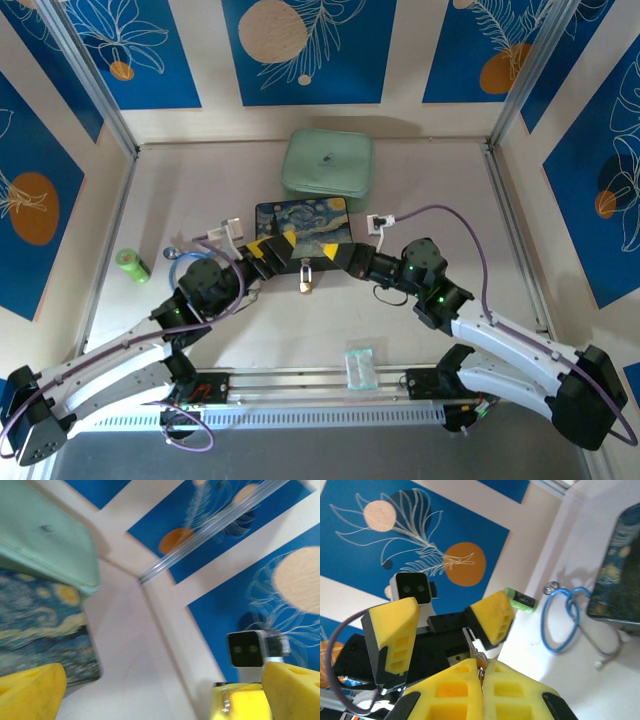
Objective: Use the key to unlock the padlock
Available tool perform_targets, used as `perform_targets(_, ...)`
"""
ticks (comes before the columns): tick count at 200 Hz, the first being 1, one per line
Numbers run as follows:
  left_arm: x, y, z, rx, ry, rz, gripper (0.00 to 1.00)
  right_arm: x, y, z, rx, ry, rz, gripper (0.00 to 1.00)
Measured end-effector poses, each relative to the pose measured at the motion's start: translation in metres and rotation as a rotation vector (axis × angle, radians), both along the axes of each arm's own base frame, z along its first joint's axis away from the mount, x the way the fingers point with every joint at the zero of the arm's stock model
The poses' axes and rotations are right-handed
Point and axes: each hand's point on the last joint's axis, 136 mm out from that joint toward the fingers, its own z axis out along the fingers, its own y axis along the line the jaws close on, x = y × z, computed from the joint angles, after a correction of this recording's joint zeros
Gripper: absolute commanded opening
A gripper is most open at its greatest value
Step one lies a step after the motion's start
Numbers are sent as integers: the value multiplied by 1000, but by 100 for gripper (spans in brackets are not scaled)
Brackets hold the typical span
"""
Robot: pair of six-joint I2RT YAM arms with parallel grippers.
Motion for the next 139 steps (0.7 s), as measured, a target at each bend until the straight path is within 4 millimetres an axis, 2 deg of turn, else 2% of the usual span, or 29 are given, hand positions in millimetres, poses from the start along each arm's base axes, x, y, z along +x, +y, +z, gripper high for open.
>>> perform_targets(18, 2, 0, -7, 87, 42, 8, 100, -4, -9, -12, -38, 21, -19, 0)
perform_targets(37, 5, -9, -21, 167, 100, -15, 98, -8, -17, -25, -73, 44, -35, 0)
perform_targets(61, 7, -27, -67, 295, 212, -80, 95, -11, -28, -45, -111, 76, -62, 0)
perform_targets(87, 0, -30, -112, 373, 293, -120, 94, -13, -38, -62, -143, 109, -87, 0)
perform_targets(122, 0, -30, -149, 449, 374, -121, 77, -14, -45, -73, -164, 129, -110, 0)
perform_targets(139, 0, -31, -171, 499, 415, -123, 74, -16, -48, -78, -172, 137, -114, 0)
